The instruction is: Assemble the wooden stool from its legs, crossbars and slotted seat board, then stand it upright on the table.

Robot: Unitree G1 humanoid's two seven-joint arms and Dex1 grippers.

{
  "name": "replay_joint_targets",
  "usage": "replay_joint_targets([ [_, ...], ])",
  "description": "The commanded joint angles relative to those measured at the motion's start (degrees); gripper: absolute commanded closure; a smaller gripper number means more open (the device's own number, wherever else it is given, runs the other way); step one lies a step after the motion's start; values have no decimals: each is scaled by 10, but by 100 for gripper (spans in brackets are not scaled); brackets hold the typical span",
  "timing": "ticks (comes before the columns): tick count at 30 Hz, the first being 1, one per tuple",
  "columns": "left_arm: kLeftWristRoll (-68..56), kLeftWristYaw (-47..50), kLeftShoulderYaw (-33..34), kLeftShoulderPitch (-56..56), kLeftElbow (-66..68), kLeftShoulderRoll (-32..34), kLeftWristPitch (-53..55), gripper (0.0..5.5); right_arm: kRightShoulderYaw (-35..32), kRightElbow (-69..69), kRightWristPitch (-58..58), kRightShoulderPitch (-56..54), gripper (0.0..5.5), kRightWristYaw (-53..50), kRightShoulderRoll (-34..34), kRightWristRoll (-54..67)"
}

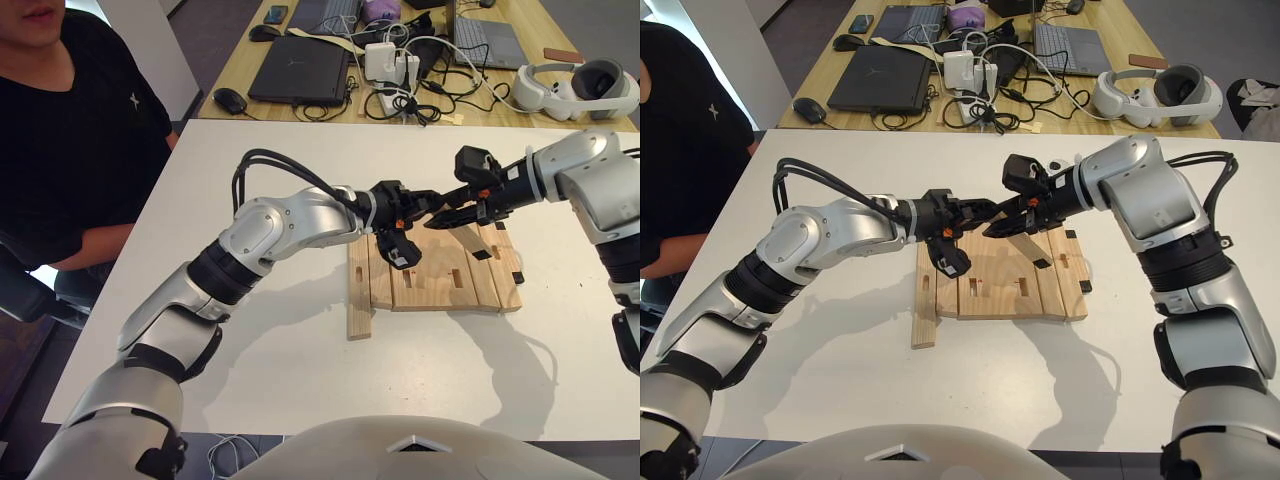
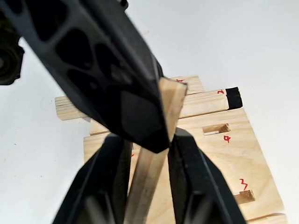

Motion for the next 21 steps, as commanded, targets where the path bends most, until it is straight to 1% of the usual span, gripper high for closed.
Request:
replay_joint_targets([
  [1, 11, -5, 2, 4, 2, 7, -8, 421, 7, 11, -12, -26, 493, 26, -15, -21],
  [3, 15, -5, -1, 6, 1, 8, -11, 421, 10, 21, -22, -33, 504, 35, -15, -33],
  [9, 21, -2, -5, -1, 5, 3, -17, 421, 29, 40, -52, -45, 505, 61, -9, -58],
  [13, 5, 5, 26, -1, 17, -21, 31, 421, 35, 21, -62, -16, 507, 54, -8, -66],
  [16, 3, 9, 51, 21, 14, -18, 65, 421, 19, 6, -49, 9, 512, 39, -12, -63],
  [17, -9, 6, 58, 33, 5, -14, 65, 383, 14, 3, -44, 14, 512, 35, -12, -61],
  [18, -25, -7, 61, 47, -6, -11, 65, 377, 9, 0, -39, 18, 512, 31, -12, -59],
  [19, -33, -19, 61, 57, -14, -7, 66, 358, 4, -2, -35, 21, 512, 28, -11, -57],
  [21, -17, -16, 57, 61, -19, -4, 69, 326, -3, -5, -27, 23, 512, 23, -8, -56],
])
